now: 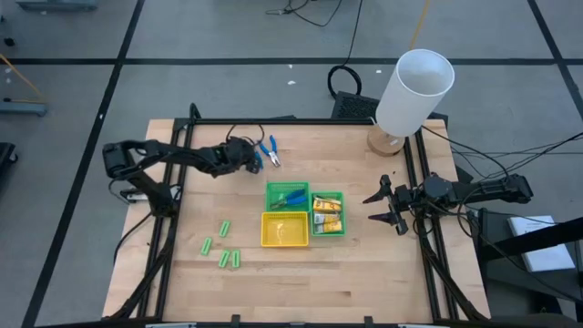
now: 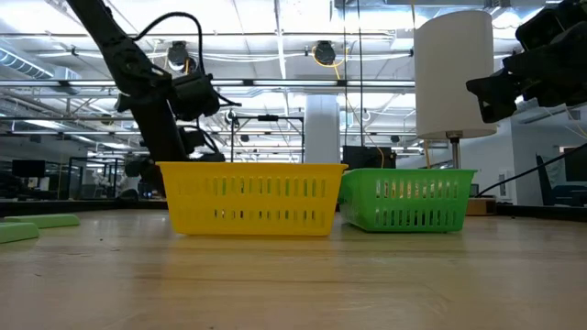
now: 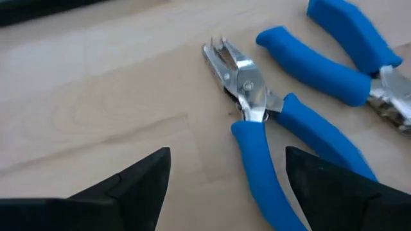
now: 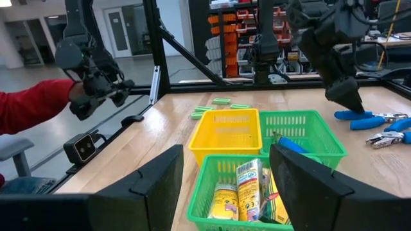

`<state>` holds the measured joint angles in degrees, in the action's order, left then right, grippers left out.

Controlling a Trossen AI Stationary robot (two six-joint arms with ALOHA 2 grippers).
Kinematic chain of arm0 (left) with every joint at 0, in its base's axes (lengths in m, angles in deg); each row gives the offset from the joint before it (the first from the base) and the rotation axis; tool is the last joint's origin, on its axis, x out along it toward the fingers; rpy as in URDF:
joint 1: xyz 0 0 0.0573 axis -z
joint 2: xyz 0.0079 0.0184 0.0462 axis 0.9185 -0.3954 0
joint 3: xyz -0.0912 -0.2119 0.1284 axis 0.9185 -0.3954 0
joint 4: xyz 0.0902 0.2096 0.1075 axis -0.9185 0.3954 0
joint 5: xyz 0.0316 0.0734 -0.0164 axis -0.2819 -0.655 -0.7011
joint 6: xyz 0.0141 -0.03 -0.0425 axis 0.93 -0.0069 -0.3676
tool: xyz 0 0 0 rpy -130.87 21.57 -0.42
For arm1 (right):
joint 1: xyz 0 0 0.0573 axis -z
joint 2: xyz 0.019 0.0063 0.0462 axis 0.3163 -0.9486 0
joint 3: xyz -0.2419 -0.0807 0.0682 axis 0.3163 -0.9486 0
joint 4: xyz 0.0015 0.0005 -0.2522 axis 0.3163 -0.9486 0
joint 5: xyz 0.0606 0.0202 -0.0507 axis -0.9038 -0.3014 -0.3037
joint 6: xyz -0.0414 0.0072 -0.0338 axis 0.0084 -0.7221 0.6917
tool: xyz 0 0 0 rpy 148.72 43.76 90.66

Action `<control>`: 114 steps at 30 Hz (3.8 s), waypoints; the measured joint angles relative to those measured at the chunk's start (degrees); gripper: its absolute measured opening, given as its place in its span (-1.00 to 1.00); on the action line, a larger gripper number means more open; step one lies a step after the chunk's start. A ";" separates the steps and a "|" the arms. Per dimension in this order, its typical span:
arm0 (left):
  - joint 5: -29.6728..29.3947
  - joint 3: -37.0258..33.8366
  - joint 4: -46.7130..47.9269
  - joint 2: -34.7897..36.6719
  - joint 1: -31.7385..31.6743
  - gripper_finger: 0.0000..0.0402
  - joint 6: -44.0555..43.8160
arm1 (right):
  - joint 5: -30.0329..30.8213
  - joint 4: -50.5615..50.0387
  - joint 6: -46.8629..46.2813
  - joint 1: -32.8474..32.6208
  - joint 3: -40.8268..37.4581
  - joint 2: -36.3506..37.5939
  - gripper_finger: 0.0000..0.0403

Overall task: Pick & Place School Supplies
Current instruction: Put the blue hole puncher into the right green bin

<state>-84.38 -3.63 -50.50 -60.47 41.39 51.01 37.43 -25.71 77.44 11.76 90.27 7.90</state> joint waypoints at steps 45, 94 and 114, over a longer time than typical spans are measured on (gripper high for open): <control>2.38 0.02 -0.77 -4.88 0.81 -0.52 0.01 | 0.00 0.00 0.00 -0.02 0.00 0.00 0.12; 4.96 -0.09 2.21 5.00 1.49 -0.53 2.41 | 0.00 0.00 0.00 -0.02 0.00 0.00 0.12; 3.35 0.07 1.97 -2.81 2.10 0.16 3.21 | 0.00 0.00 0.00 -0.02 0.00 -0.01 0.12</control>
<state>-81.02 -3.57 -48.53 -63.28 43.49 54.22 37.43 -25.71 77.44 11.74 90.27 7.89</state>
